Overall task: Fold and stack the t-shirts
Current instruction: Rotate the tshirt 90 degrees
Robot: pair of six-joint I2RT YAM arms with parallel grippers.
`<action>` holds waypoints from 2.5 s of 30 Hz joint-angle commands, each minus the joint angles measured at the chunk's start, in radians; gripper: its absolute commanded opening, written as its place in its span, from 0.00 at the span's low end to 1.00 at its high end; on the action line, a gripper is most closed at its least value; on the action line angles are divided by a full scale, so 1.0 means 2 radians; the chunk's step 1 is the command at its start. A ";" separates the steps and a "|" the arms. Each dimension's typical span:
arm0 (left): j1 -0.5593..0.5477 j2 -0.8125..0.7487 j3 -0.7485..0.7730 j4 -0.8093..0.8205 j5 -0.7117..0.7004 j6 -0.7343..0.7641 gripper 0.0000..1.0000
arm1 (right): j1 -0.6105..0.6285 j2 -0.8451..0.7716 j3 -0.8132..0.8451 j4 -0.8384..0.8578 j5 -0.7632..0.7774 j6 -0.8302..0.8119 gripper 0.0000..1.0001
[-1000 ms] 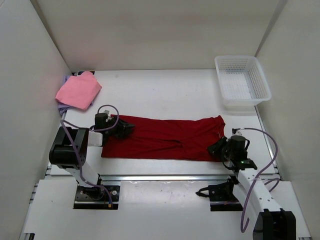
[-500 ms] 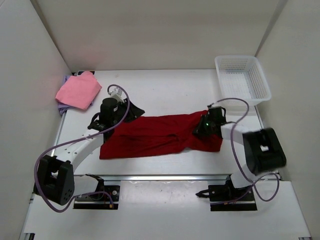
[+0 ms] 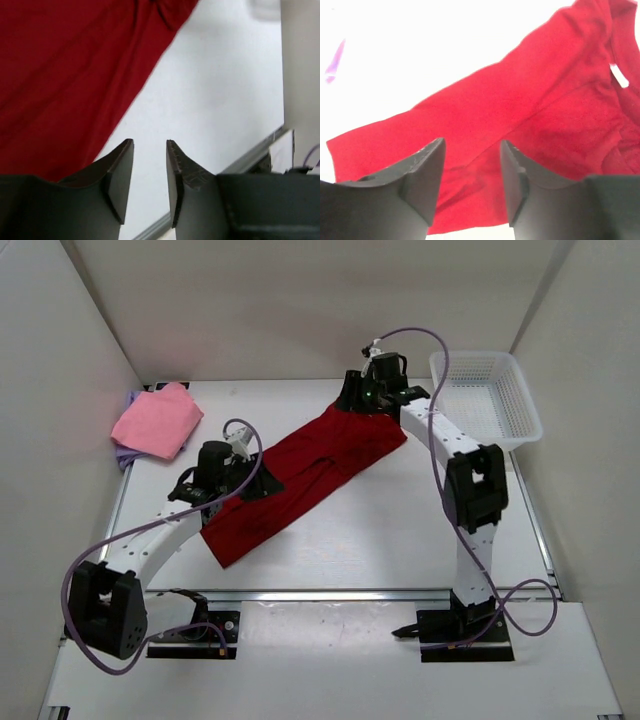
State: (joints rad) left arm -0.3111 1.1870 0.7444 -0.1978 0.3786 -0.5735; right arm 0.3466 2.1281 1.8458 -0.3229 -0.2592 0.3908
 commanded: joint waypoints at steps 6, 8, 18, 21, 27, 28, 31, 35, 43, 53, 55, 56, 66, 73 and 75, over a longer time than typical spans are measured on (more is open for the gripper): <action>-0.017 0.027 0.036 -0.004 0.028 0.033 0.16 | 0.057 -0.264 -0.335 0.113 -0.009 0.023 0.00; -0.006 0.016 0.014 0.011 0.031 0.018 0.10 | 0.090 -0.293 -0.415 0.157 -0.014 0.061 0.00; 0.014 -0.014 -0.007 0.002 0.019 0.021 0.13 | 0.194 -0.194 -0.455 0.275 -0.005 0.158 0.44; 0.007 -0.014 -0.012 -0.002 0.014 0.023 0.14 | 0.200 -0.158 -0.460 0.293 0.018 0.186 0.43; 0.002 -0.011 -0.015 0.011 0.015 0.021 0.23 | 0.190 -0.100 -0.428 0.289 0.030 0.209 0.41; 0.001 -0.012 -0.016 0.012 0.014 0.018 0.24 | 0.190 -0.092 -0.426 0.293 0.030 0.213 0.39; 0.001 -0.012 -0.019 0.014 0.006 0.016 0.26 | 0.176 -0.083 -0.419 0.293 0.008 0.214 0.13; -0.010 -0.001 -0.003 0.003 -0.014 0.026 0.27 | 0.154 -0.131 -0.472 0.285 -0.002 0.189 0.00; -0.063 0.077 0.056 0.016 -0.053 0.013 0.32 | -0.008 -0.333 -0.627 0.146 -0.108 0.053 0.00; -0.081 0.316 0.263 0.026 -0.134 0.018 0.48 | -0.100 -0.470 -0.662 0.105 -0.127 0.034 0.33; -0.078 0.392 0.349 -0.014 -0.143 0.034 0.48 | -0.094 -0.482 -0.680 0.140 -0.139 0.048 0.31; -0.075 0.409 0.372 -0.025 -0.144 0.041 0.53 | -0.092 -0.490 -0.696 0.147 -0.145 0.053 0.31; -0.091 0.707 0.824 -0.235 -0.134 0.082 0.44 | -0.077 -0.514 -0.721 0.173 -0.154 0.065 0.30; -0.059 0.774 0.931 -0.244 -0.115 0.009 0.00 | -0.111 -0.492 -0.720 0.178 -0.177 0.057 0.30; -0.029 0.738 0.892 -0.207 -0.121 -0.005 0.00 | -0.110 -0.484 -0.718 0.181 -0.183 0.059 0.30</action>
State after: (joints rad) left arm -0.4671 2.7686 2.5870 -0.6373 0.1425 -0.5152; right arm 0.1337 1.1378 0.4030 -0.0029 -0.5865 0.5194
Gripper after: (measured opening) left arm 0.019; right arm 0.299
